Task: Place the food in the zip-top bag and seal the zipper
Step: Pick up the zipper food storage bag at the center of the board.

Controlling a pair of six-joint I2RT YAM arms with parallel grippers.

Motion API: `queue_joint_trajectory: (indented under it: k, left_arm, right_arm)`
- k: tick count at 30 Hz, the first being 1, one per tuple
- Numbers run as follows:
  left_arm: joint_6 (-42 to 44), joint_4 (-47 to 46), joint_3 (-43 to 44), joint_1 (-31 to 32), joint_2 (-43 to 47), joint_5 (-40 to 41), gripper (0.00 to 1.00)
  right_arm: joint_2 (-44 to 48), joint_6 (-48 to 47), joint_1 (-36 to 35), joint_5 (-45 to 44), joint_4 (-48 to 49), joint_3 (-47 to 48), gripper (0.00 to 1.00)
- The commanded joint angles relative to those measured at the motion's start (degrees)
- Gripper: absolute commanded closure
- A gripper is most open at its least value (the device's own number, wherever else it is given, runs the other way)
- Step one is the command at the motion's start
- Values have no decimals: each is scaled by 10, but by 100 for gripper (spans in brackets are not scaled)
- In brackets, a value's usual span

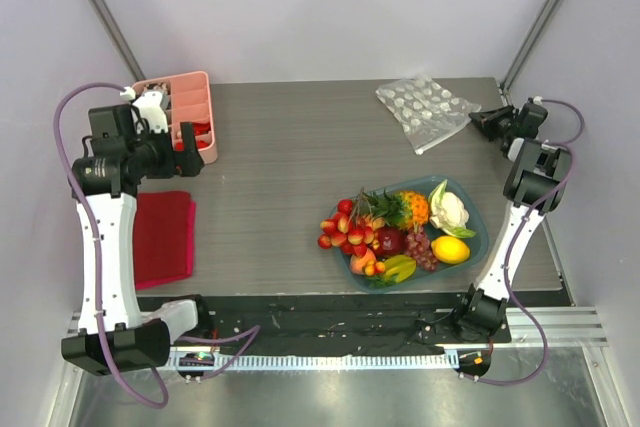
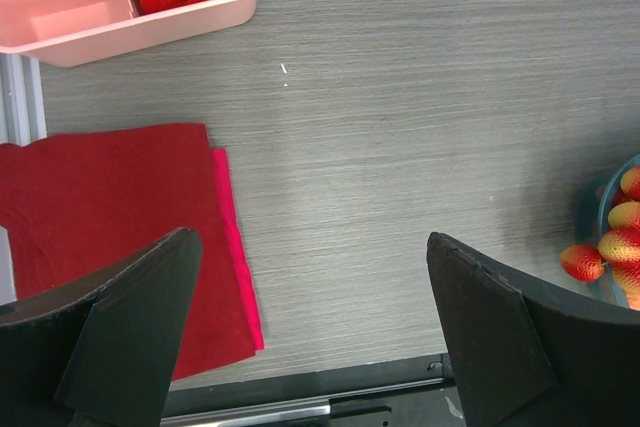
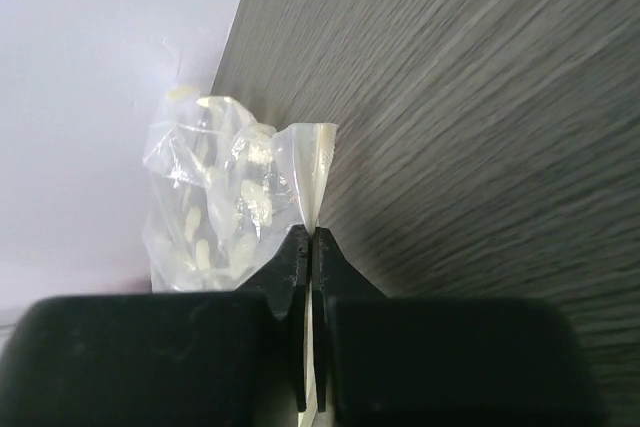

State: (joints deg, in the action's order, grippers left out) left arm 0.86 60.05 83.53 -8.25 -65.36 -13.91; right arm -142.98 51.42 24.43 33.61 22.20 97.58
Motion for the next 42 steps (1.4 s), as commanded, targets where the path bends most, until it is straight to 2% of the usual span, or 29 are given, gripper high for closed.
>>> queue_joint_trajectory:
  k: [1, 7, 13, 18, 24, 28, 31, 32, 37, 39, 42]
  left_arm:
    - [0, -11, 10, 1, 15, -20, 0]
    - [2, -5, 22, 2, 28, -30, 0]
    - [7, 2, 48, 1, 32, -38, 0]
    - [3, 7, 80, 2, 28, -55, 0]
    - [4, 15, 91, 17, 17, -101, 2]
    - [-6, 0, 80, 60, 17, -135, 5]
    - [-53, -40, 60, 88, 23, -163, 6]
    - [-63, -52, 53, 117, 24, -170, 6]
    - [-133, -109, 23, 208, 12, -166, 11]
    - [-152, -143, 0, 261, 3, -151, 13]
    - [-190, -194, -36, 309, -7, -148, 16]
  right_arm:
    - [74, 51, 6, 61, 21, -23, 99]
    - [204, 116, 2, 97, 38, -98, 99]
    - [333, 169, -28, 117, 15, -141, 99]
    - [414, 170, -79, 108, -55, -149, 99]
    - [533, 116, -189, 47, -189, -193, 99]
    - [590, 120, -264, 4, -218, -220, 99]
    - [621, 114, -324, -39, -260, -227, 99]
    - [631, 115, -355, -58, -266, -230, 99]
    - [676, 111, -409, -106, -266, -281, 99]
    - [680, 94, -437, -125, -290, -283, 99]
    - [674, 77, -468, -137, -308, -280, 99]
